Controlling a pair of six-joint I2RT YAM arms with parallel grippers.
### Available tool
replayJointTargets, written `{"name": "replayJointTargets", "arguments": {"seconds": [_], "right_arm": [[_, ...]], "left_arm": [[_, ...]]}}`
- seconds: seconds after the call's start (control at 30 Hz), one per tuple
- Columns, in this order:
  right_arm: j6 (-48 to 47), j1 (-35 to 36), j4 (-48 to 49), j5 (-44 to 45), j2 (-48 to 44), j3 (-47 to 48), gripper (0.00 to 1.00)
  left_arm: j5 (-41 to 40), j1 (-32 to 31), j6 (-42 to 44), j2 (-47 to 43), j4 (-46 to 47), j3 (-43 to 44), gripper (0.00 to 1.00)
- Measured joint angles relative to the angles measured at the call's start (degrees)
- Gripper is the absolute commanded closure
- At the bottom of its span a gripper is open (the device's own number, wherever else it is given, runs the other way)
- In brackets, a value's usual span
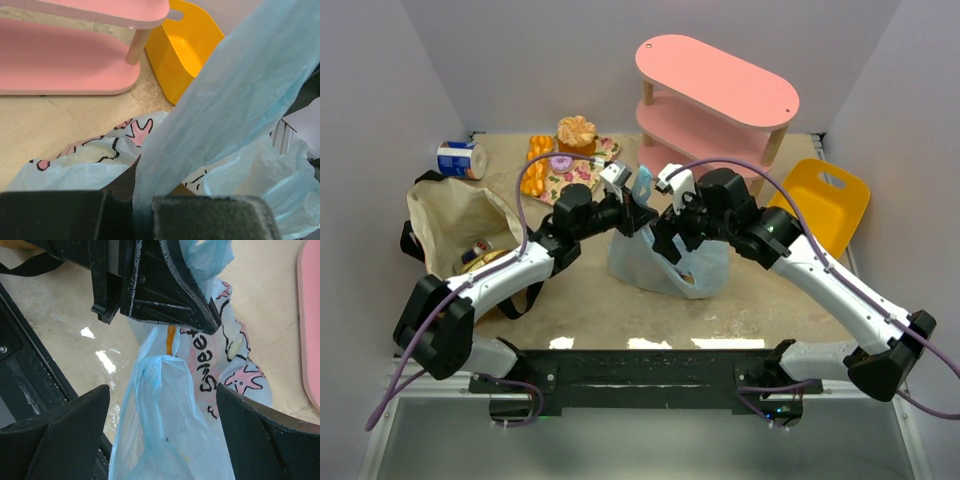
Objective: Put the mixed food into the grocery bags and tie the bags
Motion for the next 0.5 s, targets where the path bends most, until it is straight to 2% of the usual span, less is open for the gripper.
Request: {"name": "replayJointTargets", "arguments": {"seconds": [0.03, 0.17, 0.27, 0.3, 0.37, 0.4, 0.5], "right_arm": [[-0.1, 0.0, 0.3, 0.0, 0.4, 0.0, 0.23], [0.1, 0.0, 1.8, -0.1, 0.8, -1.5, 0.37], [0.3, 0.0, 2.5, -0.7, 1.0, -1.7, 0.65], [0.4, 0.0, 2.9, -0.7, 1.1, -1.7, 0.82], [0.7, 0.0, 3.3, -0.7, 1.4, -1.5, 0.90], [1.2, 0.0, 3.3, -0.5, 1.6, -1.3, 0.97], [2.7, 0.0, 2.9, 2.4, 1.7, 0.6, 1.00]], "left_arm": [[0.0, 0.0, 0.0, 0.0, -0.3, 0.2, 1.00], [-0.1, 0.0, 0.2, 0.1, -2.5, 1.8, 1.00], [-0.1, 0.0, 0.2, 0.1, -3.8, 2.4, 1.00], [-0.1, 0.0, 0.2, 0.2, -4.2, 2.6, 1.00], [-0.1, 0.0, 0.3, 0.5, -5.3, 3.2, 1.00], [-0.1, 0.0, 0.5, 0.6, -5.8, 3.4, 1.00], [-0.7, 0.0, 1.9, 1.6, -9.3, 5.7, 1.00]]}}
